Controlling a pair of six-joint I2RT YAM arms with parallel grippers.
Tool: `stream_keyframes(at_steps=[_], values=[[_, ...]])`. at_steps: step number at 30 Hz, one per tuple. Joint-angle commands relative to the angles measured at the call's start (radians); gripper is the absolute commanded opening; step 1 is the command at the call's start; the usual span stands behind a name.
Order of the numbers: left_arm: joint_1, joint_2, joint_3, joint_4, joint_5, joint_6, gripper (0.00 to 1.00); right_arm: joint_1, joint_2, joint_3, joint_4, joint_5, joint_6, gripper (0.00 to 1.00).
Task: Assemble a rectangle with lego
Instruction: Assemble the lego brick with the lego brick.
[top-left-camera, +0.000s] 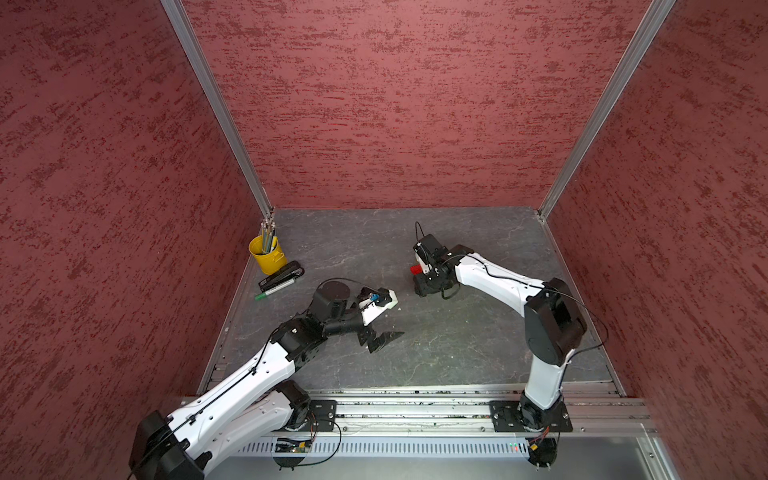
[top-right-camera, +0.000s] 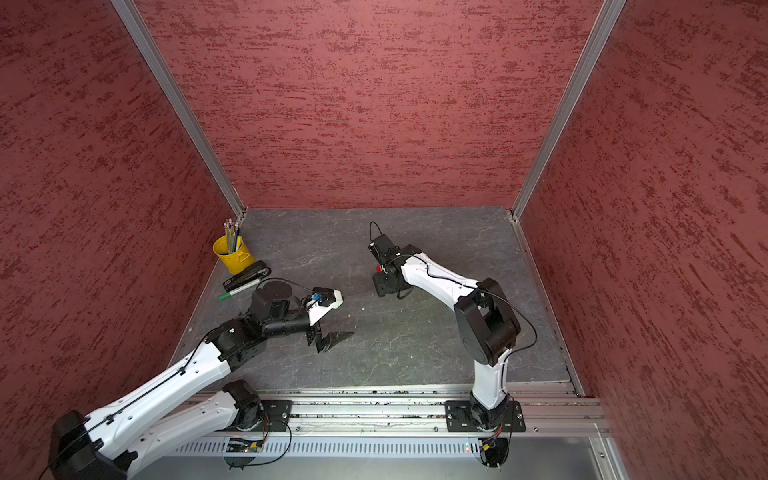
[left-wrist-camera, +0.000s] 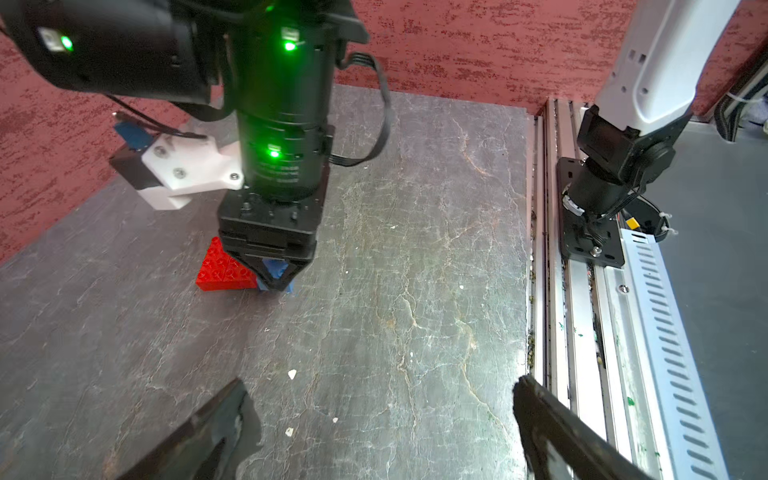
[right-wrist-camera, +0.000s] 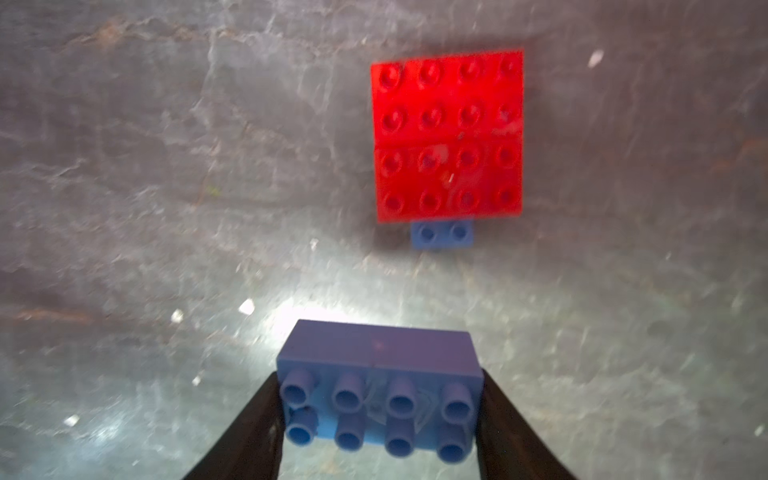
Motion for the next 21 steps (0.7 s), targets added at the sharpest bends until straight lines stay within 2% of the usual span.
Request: stream_keyframes(at_steps=[1, 6, 10, 21], values=[[0.006, -0.009, -0.027, 0.074, 0.062, 0.022, 1.0, -0.028, 0.058, 0.074, -0.055, -0.022, -0.094, 0.56], [0.064, 0.014, -0.024, 0.123, 0.142, -0.052, 1.0, -0.053, 0.119, 0.151, -0.069, -0.041, -0.126, 0.55], [0.106, 0.036, -0.018, 0.166, 0.161, -0.11, 1.0, -0.066, 0.132, 0.155, -0.066, -0.048, -0.132, 0.55], [0.113, 0.054, -0.021, 0.17, 0.166, -0.113, 1.0, -0.098, 0.166, 0.151, -0.061, -0.058, -0.149, 0.55]])
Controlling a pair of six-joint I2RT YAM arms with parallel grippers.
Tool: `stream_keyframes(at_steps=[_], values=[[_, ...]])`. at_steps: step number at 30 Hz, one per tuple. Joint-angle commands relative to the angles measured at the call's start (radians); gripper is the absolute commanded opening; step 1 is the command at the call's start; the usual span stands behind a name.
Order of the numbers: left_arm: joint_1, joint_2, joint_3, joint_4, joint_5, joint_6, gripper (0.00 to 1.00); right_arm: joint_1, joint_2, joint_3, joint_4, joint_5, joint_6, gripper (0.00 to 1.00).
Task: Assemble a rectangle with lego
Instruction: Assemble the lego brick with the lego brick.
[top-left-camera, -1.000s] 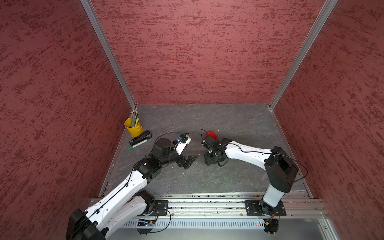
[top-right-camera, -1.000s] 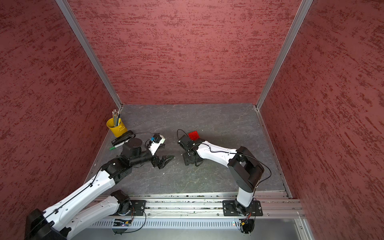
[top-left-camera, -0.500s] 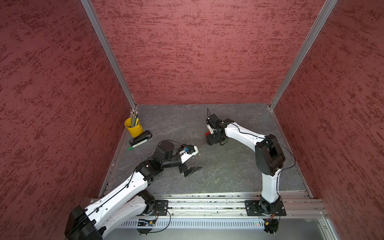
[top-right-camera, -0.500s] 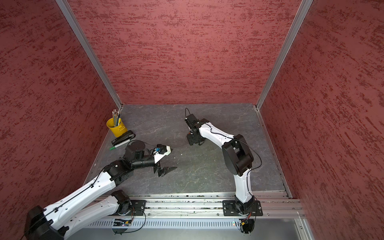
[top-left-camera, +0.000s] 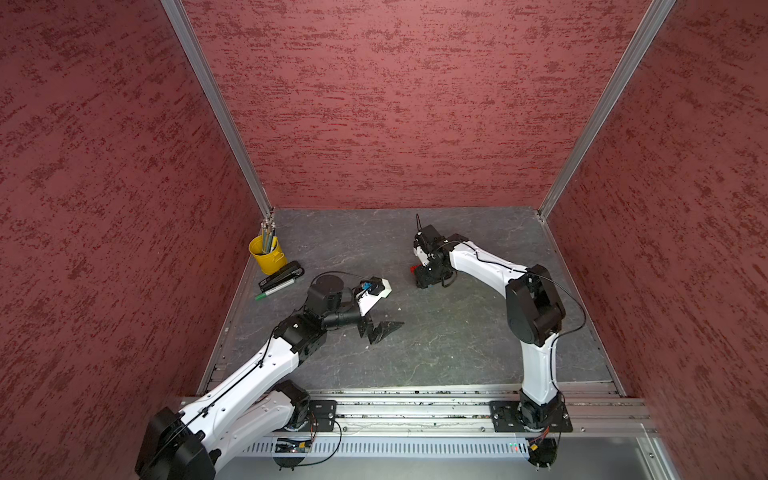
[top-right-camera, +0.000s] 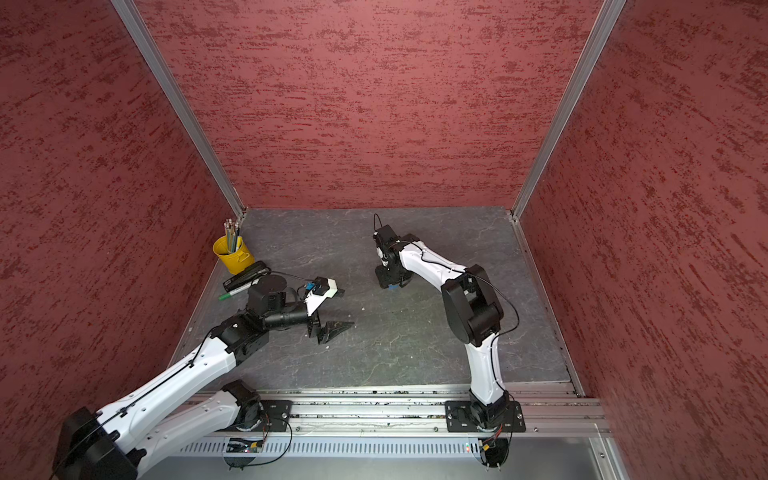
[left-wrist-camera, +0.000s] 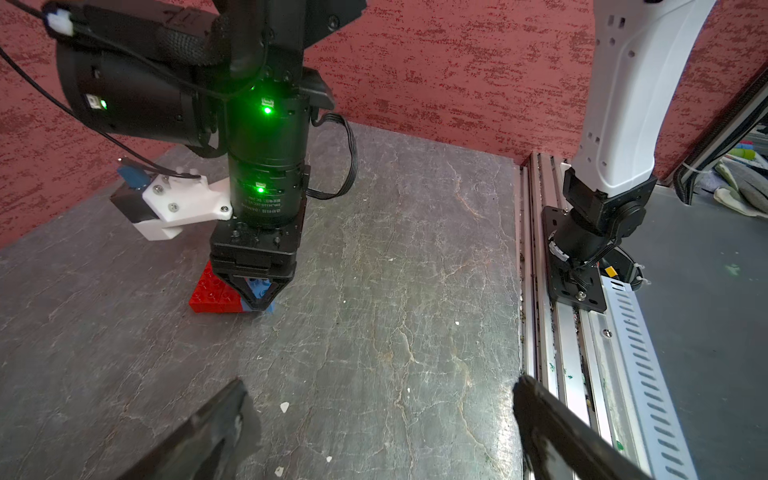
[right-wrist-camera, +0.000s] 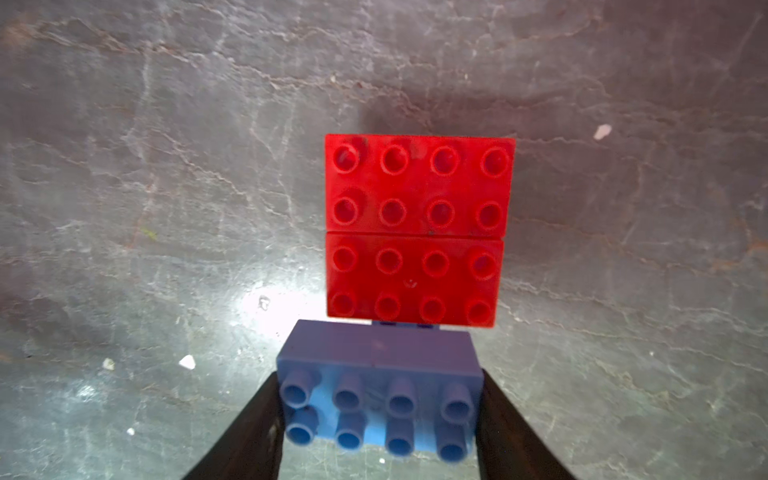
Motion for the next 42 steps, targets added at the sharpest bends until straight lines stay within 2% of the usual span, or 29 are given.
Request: stream_keyframes(at_steps=[1, 20, 42], values=[[0.005, -0.002, -0.003, 0.022, 0.018, -0.01, 1.0, -0.015, 0.019, 0.015, -0.014, -0.01, -0.019, 0.55], [0.006, 0.003, -0.002, 0.02, 0.011, -0.01, 1.0, -0.037, 0.057, 0.029, -0.008, 0.039, -0.019, 0.55], [0.004, -0.007, 0.002, 0.0, 0.008, -0.008, 1.0, -0.049, 0.138, 0.087, -0.048, -0.02, -0.032, 0.53]])
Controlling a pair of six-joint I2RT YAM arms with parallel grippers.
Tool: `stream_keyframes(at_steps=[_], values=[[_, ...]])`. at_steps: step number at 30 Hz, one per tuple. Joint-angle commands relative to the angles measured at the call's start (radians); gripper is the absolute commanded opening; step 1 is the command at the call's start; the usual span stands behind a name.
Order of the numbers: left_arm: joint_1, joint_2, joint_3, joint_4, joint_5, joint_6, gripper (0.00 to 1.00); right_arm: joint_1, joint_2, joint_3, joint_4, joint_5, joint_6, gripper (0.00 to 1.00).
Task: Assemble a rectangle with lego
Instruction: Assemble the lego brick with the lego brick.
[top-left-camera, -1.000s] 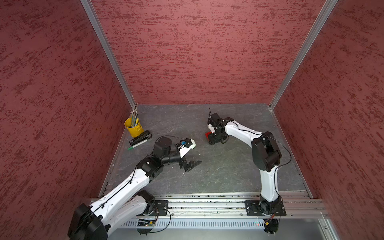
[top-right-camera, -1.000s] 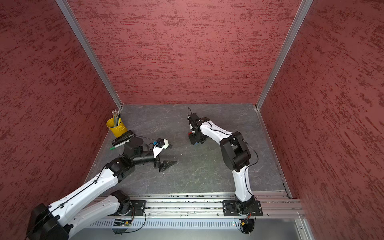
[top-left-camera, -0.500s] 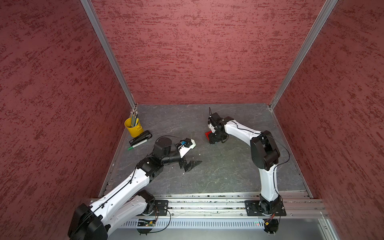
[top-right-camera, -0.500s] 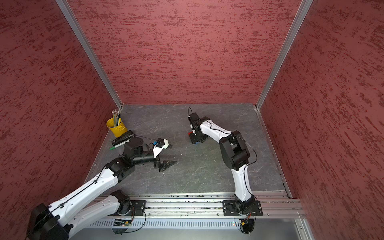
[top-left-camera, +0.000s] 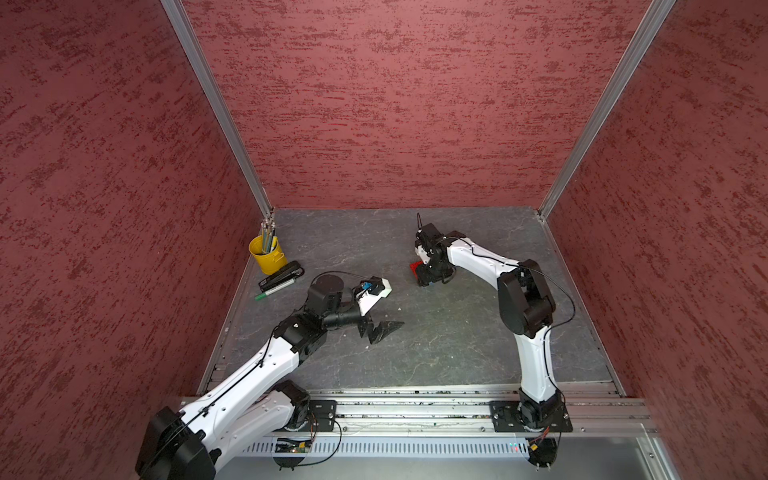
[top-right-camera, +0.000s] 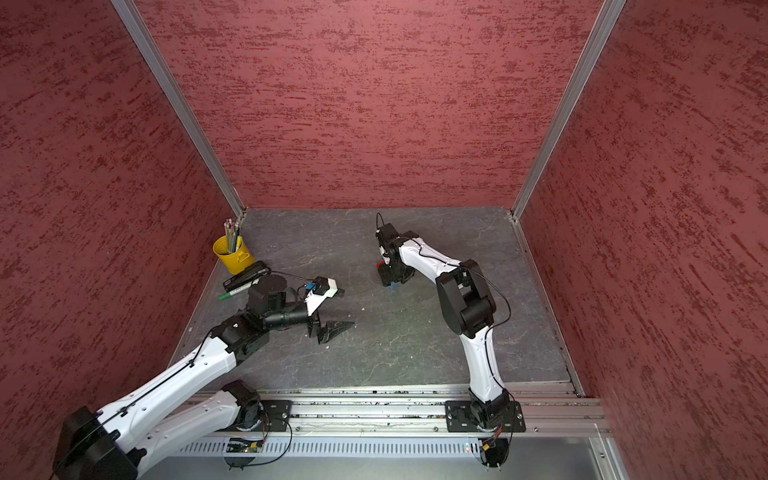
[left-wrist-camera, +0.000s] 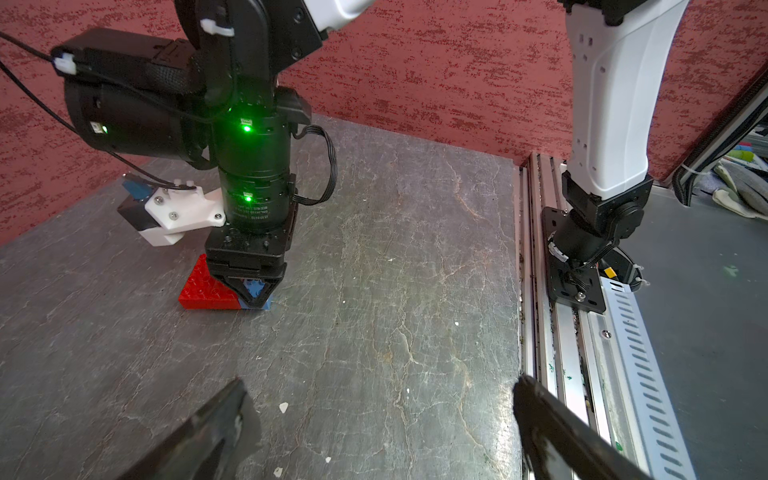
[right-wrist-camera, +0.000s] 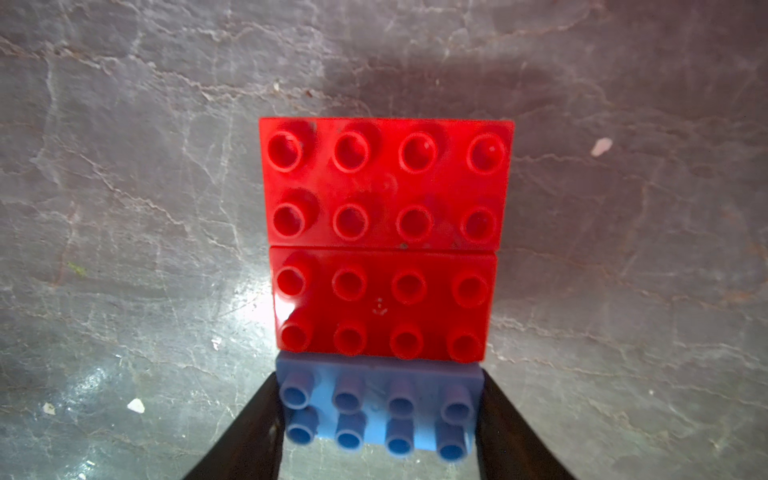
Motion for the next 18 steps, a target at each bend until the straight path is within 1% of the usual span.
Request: stream_keyframes(at_steps=[1, 15, 18], values=[[0.004, -0.008, 0.002, -0.001, 0.009, -0.007, 1.0, -0.015, 0.05, 0.003, -0.016, -0.024, -0.011, 0.53], [0.003, -0.016, 0.007, -0.011, 0.004, -0.007, 1.0, -0.016, 0.077, -0.011, -0.01, -0.039, -0.004, 0.53], [0.003, -0.021, 0.005, -0.017, 0.001, -0.007, 1.0, -0.016, 0.067, -0.009, -0.009, -0.033, 0.006, 0.56]])
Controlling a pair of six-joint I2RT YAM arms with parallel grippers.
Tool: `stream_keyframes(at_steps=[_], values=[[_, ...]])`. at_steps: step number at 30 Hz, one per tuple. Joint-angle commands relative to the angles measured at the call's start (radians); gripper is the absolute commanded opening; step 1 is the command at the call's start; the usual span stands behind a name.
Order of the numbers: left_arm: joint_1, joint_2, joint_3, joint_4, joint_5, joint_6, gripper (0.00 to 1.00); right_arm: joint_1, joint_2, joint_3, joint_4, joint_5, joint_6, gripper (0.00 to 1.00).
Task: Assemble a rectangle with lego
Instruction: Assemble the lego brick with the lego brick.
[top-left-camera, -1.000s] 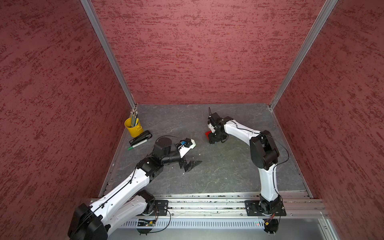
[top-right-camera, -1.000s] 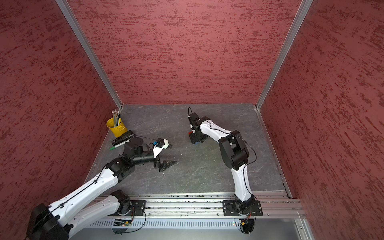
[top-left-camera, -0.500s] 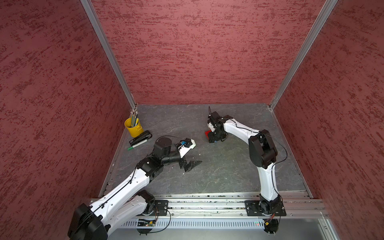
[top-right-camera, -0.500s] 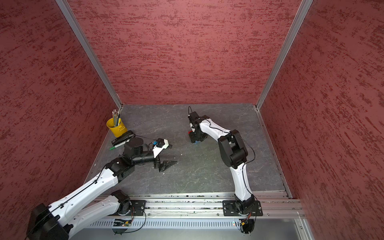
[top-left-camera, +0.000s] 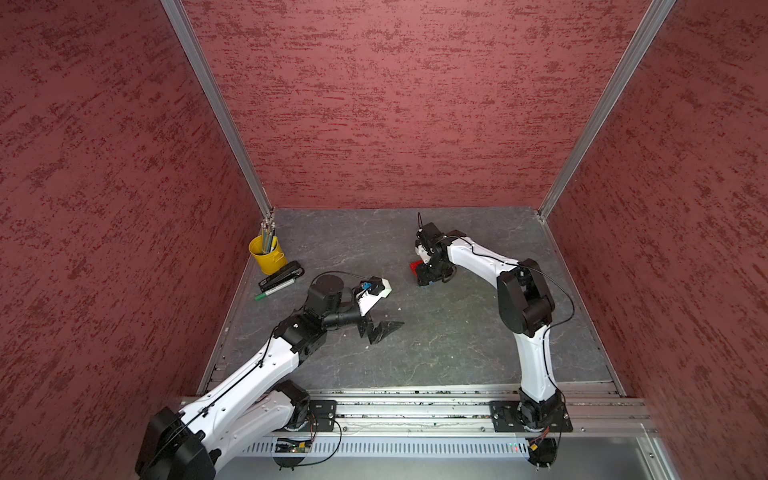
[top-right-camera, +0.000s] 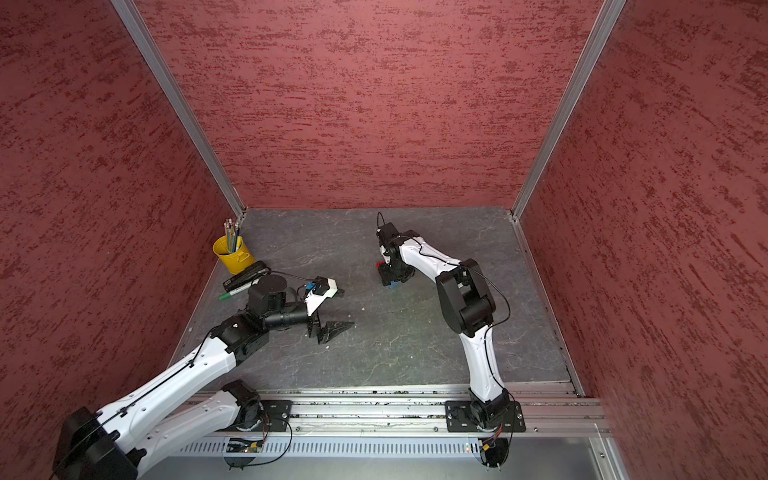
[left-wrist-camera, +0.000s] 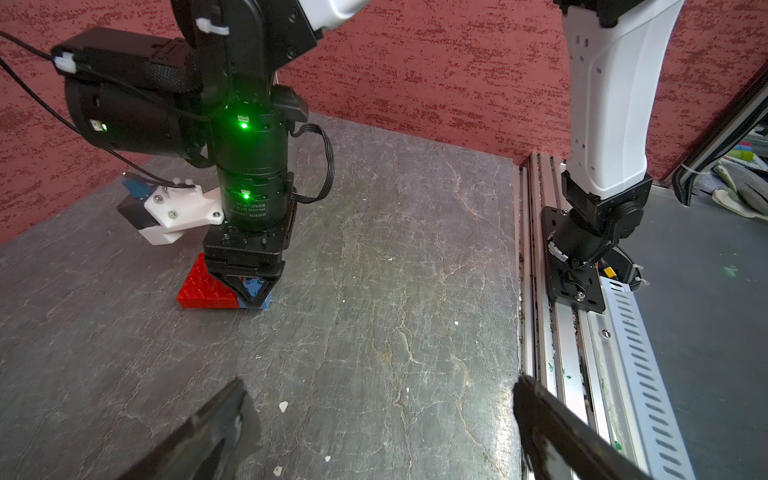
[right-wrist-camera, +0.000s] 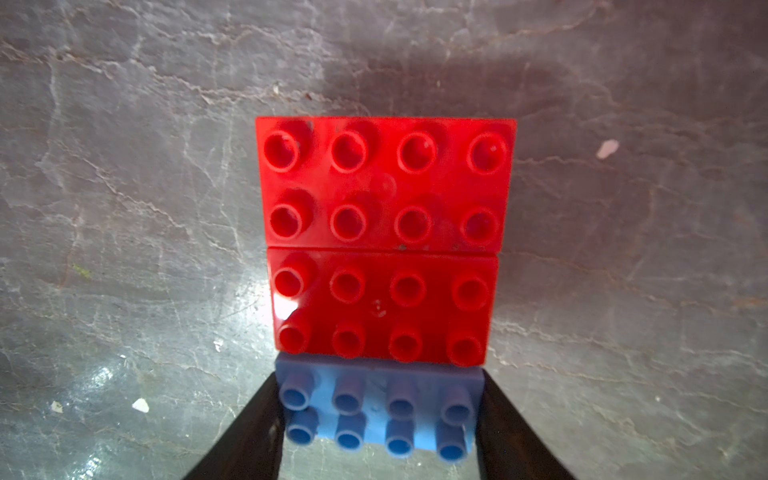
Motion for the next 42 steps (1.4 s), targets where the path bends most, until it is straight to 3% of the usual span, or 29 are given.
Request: stream_keyframes(at_steps=[1, 15, 31, 42], values=[[0.003, -0.02, 0.005, -0.013, 0.0, -0.008, 1.0, -0.01, 0.055, -0.015, -0.004, -0.006, 0.011, 0.57], [0.001, -0.031, 0.005, -0.025, -0.006, -0.007, 1.0, -0.01, 0.013, -0.017, 0.023, 0.01, 0.05, 0.67], [0.007, -0.045, -0.003, 0.015, -0.049, -0.035, 1.0, -0.01, -0.025, 0.031, 0.068, 0.057, 0.045, 0.85], [0.036, -0.059, 0.002, 0.023, -0.077, -0.07, 1.0, -0.01, 0.08, 0.169, 0.073, 0.072, 0.039, 0.83]])
